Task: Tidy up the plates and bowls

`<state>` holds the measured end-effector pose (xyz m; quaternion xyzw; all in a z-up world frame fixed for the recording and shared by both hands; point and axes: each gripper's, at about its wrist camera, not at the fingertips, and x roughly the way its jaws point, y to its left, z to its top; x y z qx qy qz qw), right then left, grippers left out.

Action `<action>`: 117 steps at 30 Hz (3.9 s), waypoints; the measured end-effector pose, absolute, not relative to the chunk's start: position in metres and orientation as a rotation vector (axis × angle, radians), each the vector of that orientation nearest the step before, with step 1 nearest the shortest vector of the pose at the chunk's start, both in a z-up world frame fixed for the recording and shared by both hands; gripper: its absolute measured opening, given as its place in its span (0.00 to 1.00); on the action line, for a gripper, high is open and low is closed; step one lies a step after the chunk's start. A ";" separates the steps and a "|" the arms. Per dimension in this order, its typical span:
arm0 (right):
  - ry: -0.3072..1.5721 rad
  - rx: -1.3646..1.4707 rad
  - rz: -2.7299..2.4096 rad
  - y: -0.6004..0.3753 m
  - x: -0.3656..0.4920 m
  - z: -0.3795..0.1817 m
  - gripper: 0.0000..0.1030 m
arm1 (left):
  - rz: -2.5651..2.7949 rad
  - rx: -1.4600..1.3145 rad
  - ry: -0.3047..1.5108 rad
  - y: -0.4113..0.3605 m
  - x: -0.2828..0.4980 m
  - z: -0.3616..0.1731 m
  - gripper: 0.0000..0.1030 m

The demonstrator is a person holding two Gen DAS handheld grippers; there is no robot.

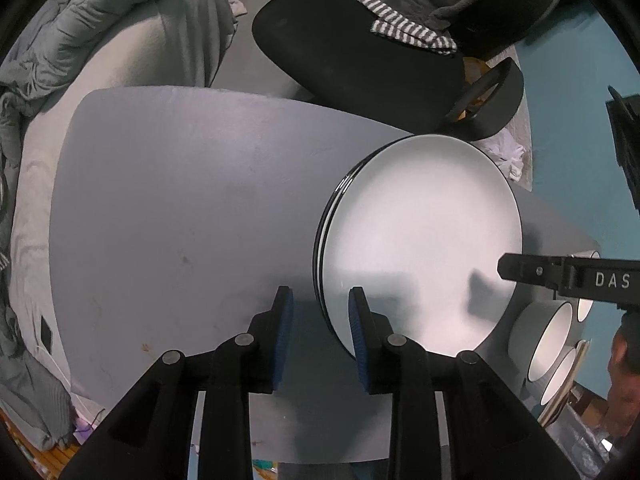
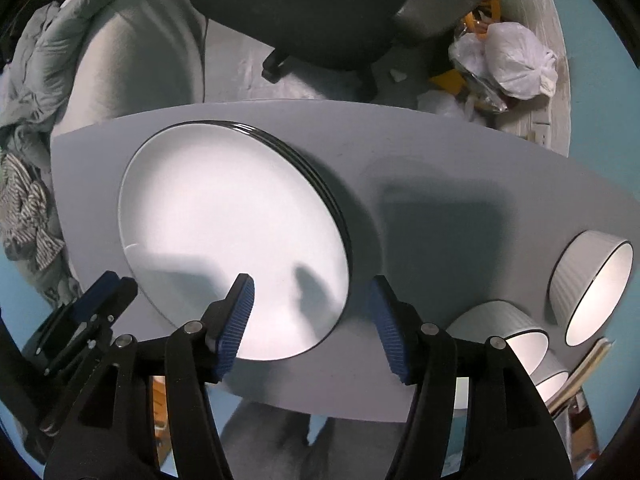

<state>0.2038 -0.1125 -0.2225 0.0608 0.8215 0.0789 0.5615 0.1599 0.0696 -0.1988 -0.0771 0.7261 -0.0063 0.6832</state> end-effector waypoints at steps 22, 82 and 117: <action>1.607 -0.109 0.186 -0.128 0.163 -0.151 0.68 | -0.013 0.013 1.471 0.048 0.103 -0.140 0.57; 1.257 0.099 -0.059 -0.275 0.015 -0.024 0.72 | -0.393 0.124 1.297 -0.083 0.044 -0.048 0.71; 1.468 0.245 0.093 -0.336 0.042 -0.175 0.72 | -0.294 0.158 1.458 -0.174 0.087 -0.184 0.72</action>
